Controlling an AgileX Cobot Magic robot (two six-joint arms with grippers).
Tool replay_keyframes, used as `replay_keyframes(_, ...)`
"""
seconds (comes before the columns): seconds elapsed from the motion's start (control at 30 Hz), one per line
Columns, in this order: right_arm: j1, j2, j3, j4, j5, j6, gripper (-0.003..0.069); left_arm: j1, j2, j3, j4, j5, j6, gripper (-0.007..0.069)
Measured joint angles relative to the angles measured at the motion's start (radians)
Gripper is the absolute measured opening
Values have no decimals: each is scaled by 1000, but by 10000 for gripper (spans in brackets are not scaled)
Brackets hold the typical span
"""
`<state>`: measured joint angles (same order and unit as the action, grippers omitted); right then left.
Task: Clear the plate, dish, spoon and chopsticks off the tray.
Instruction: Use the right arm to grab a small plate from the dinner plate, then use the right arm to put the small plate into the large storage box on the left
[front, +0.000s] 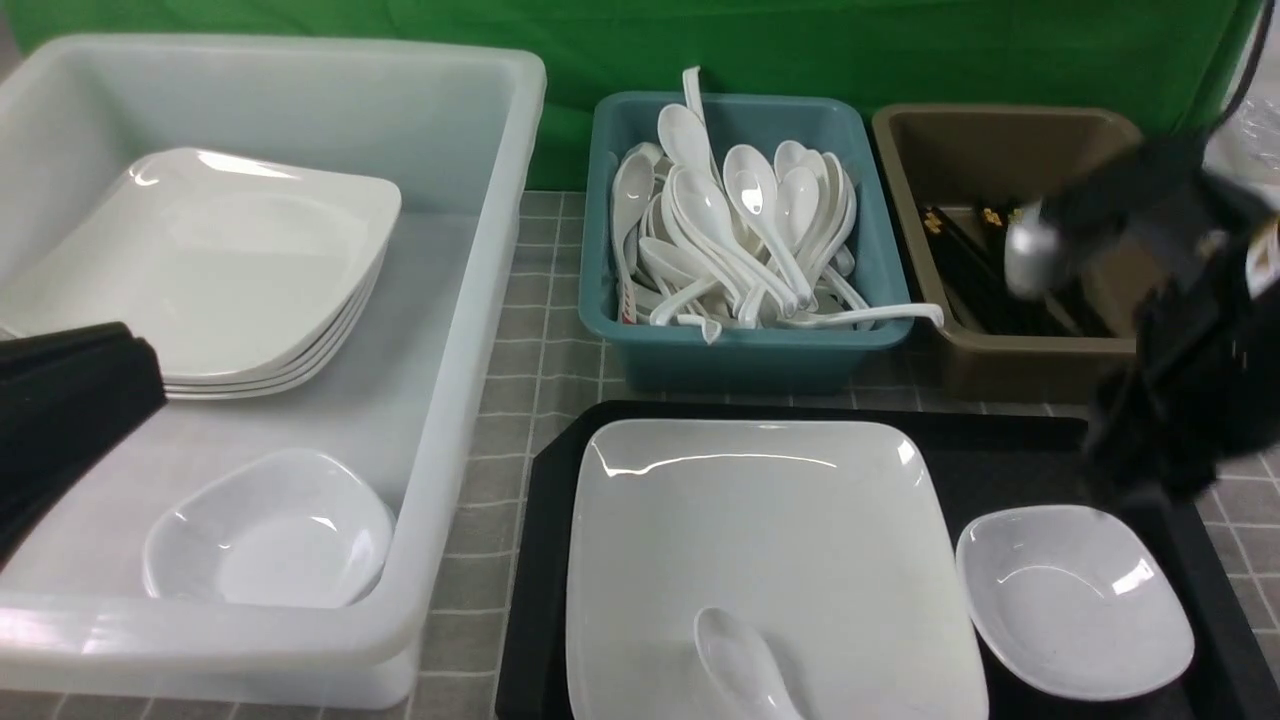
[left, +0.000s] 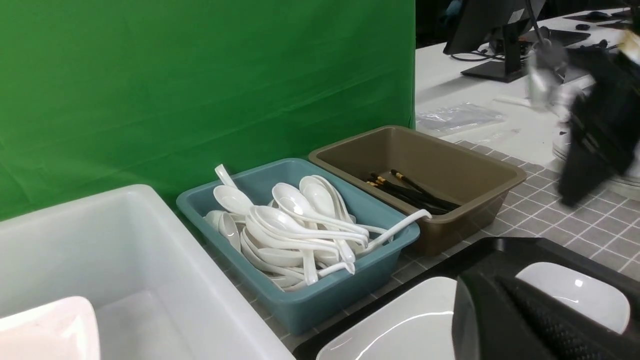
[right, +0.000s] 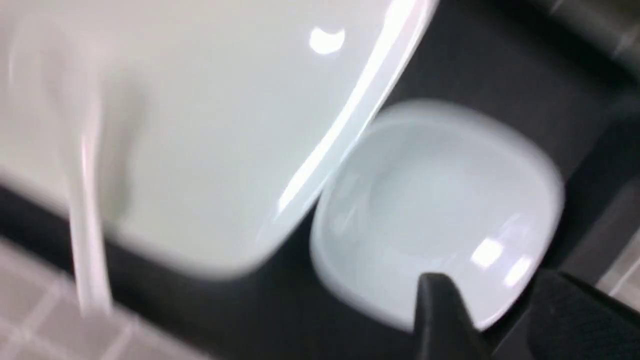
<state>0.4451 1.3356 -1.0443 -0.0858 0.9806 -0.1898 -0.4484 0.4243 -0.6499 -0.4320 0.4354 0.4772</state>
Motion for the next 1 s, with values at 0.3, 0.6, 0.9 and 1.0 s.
replay_keyframes(0.3,114,1,381,-158,-321,26,533,0,0,0,-1,5,0,10)
replay_keyframes(0.6,50,183,401,-227,-537,41,449,0,0,0,-1,6,-1,10)
replay_keyframes(0.9,65,151,361,-251,-506,41,167,0,0,0,0,39,-1,10)
replay_keyframes(1.0,113,78,290,-240,-367,68,67,0,0,0,14,50,-5,10)
